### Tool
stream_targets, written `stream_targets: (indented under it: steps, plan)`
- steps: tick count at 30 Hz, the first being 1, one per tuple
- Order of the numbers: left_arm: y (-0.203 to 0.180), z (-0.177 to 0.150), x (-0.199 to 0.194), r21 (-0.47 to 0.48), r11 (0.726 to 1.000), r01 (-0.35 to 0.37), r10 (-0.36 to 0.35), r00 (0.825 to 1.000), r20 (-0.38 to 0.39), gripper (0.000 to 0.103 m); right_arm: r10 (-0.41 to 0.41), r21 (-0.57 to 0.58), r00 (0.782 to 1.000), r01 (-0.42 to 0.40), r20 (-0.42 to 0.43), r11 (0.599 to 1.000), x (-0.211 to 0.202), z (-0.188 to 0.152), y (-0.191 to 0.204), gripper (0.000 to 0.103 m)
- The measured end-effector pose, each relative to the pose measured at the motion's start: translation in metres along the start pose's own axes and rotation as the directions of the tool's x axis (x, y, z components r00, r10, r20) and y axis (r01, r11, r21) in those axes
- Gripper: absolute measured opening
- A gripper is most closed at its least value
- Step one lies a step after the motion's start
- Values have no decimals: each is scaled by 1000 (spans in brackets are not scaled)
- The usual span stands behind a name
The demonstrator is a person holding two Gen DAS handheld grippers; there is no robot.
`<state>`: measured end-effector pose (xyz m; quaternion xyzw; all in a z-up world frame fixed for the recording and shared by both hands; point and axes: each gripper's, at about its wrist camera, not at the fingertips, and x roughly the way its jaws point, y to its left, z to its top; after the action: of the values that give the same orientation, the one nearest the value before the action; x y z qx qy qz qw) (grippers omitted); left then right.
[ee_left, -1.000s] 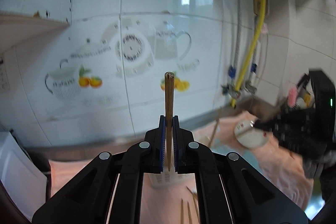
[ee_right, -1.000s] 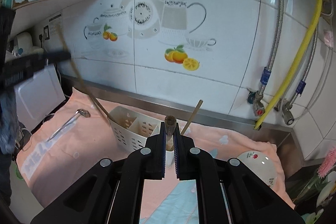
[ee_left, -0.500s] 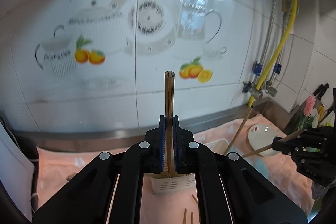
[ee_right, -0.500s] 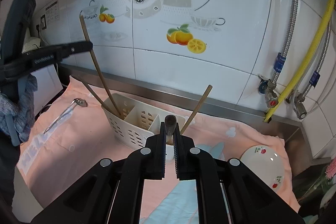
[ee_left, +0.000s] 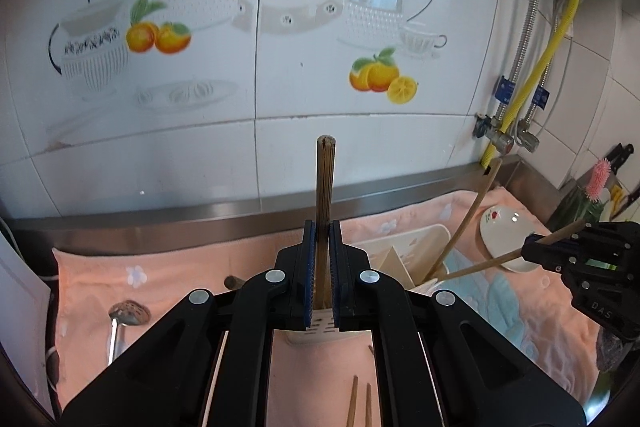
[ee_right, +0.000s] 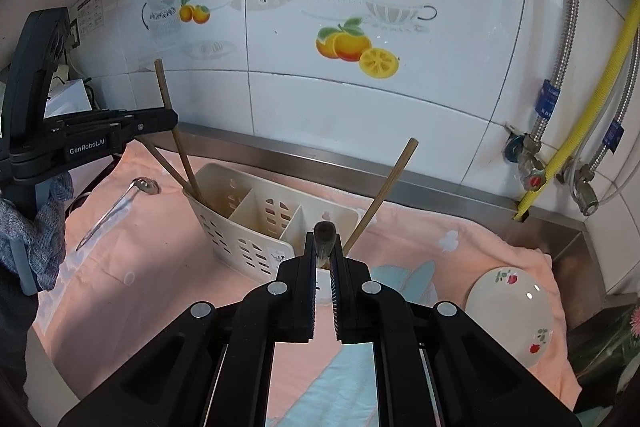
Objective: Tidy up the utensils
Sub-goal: 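Open the left tool over the holder while the right tool releases its chopstick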
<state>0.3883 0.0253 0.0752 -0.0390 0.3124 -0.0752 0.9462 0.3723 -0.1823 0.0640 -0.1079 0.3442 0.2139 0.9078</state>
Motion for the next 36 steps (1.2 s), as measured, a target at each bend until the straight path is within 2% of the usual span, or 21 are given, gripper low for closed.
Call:
stream_targets:
  steps: [13,15,17,21,24,30,36]
  plan:
    - [1,-2,-6,-4,1000,15,-15,1000,3,8,4,34,1000,-5,22,999,0,0,-6,8]
    - [1,-2,-10,-3,1000,18,-18,1000,11,13,1,33,1000,-2,31,999,-4,1,-7,8]
    - [0,-3,-16,-5,1000,16,-16,1000,22,18,-3,37,999,2,44,999,-10,1,-7,13]
    - [-1,-4,-31,-4,1000,21,-21,999,45,21,-12,40,997,9,80,999,-28,1,-8,16]
    - [-4,-9,-46,8,1000,22,-22,998,63,26,-20,36,994,17,105,999,-41,-4,-5,25]
    - [-4,-31,-73,19,1000,19,-20,997,80,38,-4,31,991,0,135,1000,-63,-26,5,30]
    - [2,-68,-90,0,1000,21,-21,997,69,49,20,22,989,-24,146,999,-75,-58,21,43]
